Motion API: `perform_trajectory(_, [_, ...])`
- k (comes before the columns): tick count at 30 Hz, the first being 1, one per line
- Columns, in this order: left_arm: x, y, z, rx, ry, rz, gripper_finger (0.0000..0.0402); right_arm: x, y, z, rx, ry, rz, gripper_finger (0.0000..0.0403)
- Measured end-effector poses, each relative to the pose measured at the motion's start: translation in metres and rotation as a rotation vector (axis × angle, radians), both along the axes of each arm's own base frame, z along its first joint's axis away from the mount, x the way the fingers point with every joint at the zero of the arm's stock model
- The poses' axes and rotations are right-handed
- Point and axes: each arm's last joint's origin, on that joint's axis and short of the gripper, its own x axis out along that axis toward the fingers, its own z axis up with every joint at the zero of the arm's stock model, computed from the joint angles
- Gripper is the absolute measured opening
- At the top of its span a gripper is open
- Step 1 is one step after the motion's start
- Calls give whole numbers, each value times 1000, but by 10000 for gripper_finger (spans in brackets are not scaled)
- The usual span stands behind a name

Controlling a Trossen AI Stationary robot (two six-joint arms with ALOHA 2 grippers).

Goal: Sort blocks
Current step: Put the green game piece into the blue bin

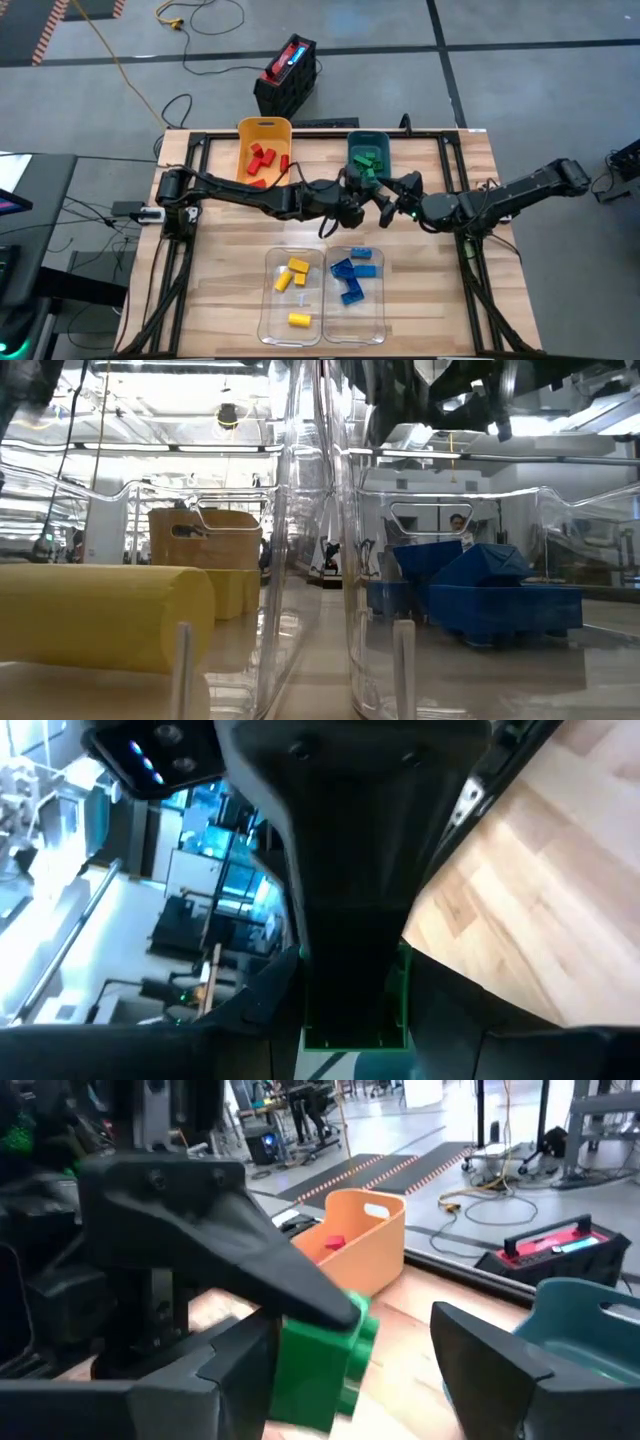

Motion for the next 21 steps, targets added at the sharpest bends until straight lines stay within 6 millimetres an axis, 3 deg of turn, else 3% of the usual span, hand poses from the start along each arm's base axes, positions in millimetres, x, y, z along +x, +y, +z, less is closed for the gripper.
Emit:
perform_trajectory(4, [0, -1, 0, 15, 1, -9, 141, 1, -3, 1, 2, -1, 10, 237])
perform_trajectory(14, [1, 1, -1, 11, 14, -43, 153, 2, -6, 1, 9, 1, 39, 82])
perform_trajectory(21, [0, -1, -3, 4, 33, -66, 245, 2, -6, 0, -9, 24, 54, 81])
